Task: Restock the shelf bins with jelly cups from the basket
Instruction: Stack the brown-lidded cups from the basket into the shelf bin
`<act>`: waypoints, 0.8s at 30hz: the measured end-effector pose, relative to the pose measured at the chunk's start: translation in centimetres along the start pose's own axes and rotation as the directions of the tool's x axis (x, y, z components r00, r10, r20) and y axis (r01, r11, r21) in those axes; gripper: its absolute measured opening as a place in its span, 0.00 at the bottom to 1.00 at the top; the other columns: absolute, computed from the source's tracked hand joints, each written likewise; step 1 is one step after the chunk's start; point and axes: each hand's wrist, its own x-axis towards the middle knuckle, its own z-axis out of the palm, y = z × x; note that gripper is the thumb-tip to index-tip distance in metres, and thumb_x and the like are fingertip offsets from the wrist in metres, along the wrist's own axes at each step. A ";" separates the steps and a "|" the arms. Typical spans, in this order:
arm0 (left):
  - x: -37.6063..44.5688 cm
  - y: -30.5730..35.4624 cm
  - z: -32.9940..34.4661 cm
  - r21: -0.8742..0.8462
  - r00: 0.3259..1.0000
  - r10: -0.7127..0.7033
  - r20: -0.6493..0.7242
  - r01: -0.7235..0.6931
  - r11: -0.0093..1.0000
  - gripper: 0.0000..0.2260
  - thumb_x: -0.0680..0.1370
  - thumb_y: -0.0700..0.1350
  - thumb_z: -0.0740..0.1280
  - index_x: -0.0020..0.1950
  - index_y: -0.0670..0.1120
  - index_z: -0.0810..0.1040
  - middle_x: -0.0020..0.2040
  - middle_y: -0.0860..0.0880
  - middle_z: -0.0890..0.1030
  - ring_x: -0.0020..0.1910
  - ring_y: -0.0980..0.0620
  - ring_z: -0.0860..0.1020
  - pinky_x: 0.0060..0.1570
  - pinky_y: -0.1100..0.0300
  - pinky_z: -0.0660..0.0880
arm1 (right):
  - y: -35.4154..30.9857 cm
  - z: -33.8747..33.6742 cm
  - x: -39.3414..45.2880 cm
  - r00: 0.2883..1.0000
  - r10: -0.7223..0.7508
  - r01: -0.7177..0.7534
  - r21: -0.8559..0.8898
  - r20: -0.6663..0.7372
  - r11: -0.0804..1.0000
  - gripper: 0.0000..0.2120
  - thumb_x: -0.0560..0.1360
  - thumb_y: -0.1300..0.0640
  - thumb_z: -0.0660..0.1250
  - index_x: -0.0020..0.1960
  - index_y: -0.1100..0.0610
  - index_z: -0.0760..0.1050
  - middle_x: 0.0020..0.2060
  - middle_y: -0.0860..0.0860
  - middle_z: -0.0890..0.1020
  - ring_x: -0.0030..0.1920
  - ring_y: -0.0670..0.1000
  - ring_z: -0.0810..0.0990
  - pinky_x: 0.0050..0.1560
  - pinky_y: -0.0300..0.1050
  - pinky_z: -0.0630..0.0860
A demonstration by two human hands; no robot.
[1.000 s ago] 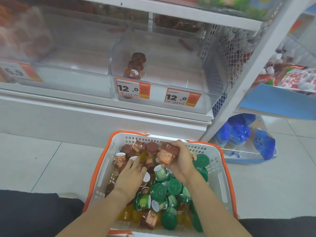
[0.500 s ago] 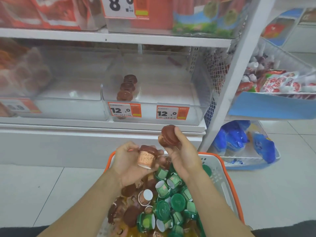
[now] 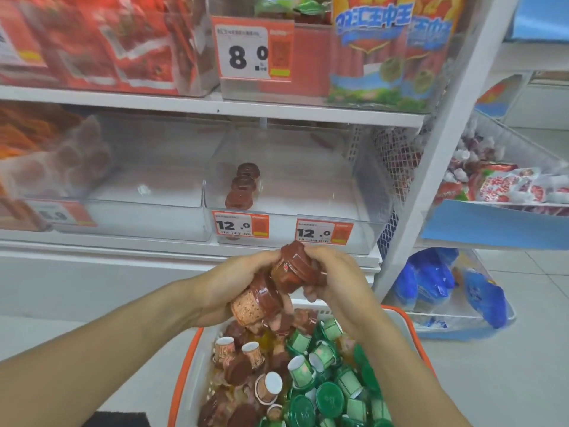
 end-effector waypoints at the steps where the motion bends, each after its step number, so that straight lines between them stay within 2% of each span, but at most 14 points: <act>1: -0.2 0.1 -0.2 0.007 1.000 -0.007 -0.014 0.007 1.000 0.26 0.78 0.62 0.60 0.57 0.41 0.79 0.40 0.35 0.82 0.28 0.43 0.80 0.25 0.58 0.76 | -0.6 -0.2 0.1 0.998 0.022 -0.020 -0.048 0.054 0.999 0.13 0.81 0.56 0.63 0.48 0.65 0.80 0.34 0.59 0.78 0.30 0.53 0.73 0.31 0.45 0.71; 4: -0.5 0.7 -0.8 -0.022 0.997 0.006 -0.075 -0.007 1.000 0.24 0.80 0.60 0.59 0.54 0.39 0.77 0.41 0.35 0.82 0.28 0.42 0.80 0.24 0.59 0.75 | -3.1 -0.5 0.9 0.989 0.074 -0.064 -0.074 0.132 0.995 0.16 0.80 0.56 0.65 0.52 0.70 0.81 0.38 0.62 0.81 0.30 0.51 0.77 0.32 0.42 0.75; 6: -0.6 0.8 -1.4 -0.059 0.989 0.020 -0.150 -0.029 0.998 0.22 0.82 0.57 0.58 0.48 0.38 0.78 0.41 0.35 0.83 0.29 0.42 0.80 0.24 0.59 0.73 | -5.3 -0.2 2.3 0.997 0.033 -0.030 -0.047 0.076 0.998 0.15 0.80 0.56 0.66 0.50 0.70 0.80 0.35 0.61 0.81 0.29 0.50 0.78 0.31 0.40 0.77; 8: -0.7 0.9 -1.8 -0.060 0.979 0.017 -0.202 -0.030 0.998 0.20 0.83 0.54 0.58 0.47 0.39 0.78 0.41 0.36 0.83 0.29 0.41 0.80 0.25 0.59 0.72 | -7.8 0.2 4.6 1.000 -0.026 0.026 -0.029 -0.007 0.999 0.12 0.80 0.57 0.66 0.49 0.67 0.80 0.31 0.57 0.81 0.30 0.50 0.80 0.31 0.39 0.78; 11: -0.8 1.2 -2.4 -0.040 0.981 -0.012 -0.191 0.004 0.999 0.18 0.82 0.53 0.59 0.46 0.39 0.78 0.41 0.37 0.83 0.30 0.41 0.80 0.26 0.59 0.71 | -10.3 1.5 9.3 0.998 -0.049 0.047 -0.032 -0.046 0.998 0.12 0.81 0.57 0.66 0.55 0.67 0.78 0.36 0.58 0.82 0.31 0.50 0.82 0.33 0.40 0.79; 14: -0.6 1.3 -2.5 -0.015 0.984 -0.029 -0.179 0.026 1.000 0.18 0.82 0.54 0.59 0.46 0.40 0.78 0.42 0.37 0.83 0.31 0.41 0.80 0.26 0.60 0.71 | -10.1 3.0 14.0 0.996 0.084 -0.085 -0.069 -0.010 0.994 0.13 0.82 0.59 0.64 0.61 0.67 0.75 0.41 0.58 0.82 0.34 0.51 0.81 0.32 0.39 0.80; 17: -0.3 0.7 -2.6 0.004 0.986 -0.018 -0.164 0.019 1.000 0.19 0.81 0.55 0.59 0.46 0.40 0.79 0.42 0.37 0.83 0.32 0.41 0.80 0.25 0.61 0.72 | -8.3 4.1 17.1 0.970 0.244 -0.237 -0.257 -0.005 0.937 0.13 0.82 0.59 0.63 0.63 0.65 0.73 0.42 0.59 0.82 0.34 0.50 0.82 0.31 0.37 0.81; 21: -0.4 0.6 -3.0 -0.013 0.982 0.016 -0.190 -0.019 1.000 0.17 0.80 0.51 0.59 0.44 0.40 0.79 0.41 0.37 0.83 0.31 0.41 0.80 0.26 0.61 0.70 | -6.1 5.2 18.4 0.902 0.431 -0.366 -0.514 0.008 0.775 0.09 0.82 0.58 0.63 0.58 0.64 0.74 0.39 0.56 0.83 0.29 0.48 0.83 0.32 0.38 0.81; 24: -0.9 1.2 -3.2 -0.062 0.963 0.072 -0.258 -0.091 0.994 0.14 0.78 0.46 0.58 0.43 0.39 0.78 0.39 0.39 0.82 0.30 0.42 0.79 0.26 0.61 0.69 | -5.7 6.0 18.3 0.837 0.545 -0.425 -0.566 0.051 0.706 0.09 0.83 0.59 0.61 0.50 0.64 0.74 0.31 0.55 0.84 0.28 0.48 0.84 0.30 0.39 0.81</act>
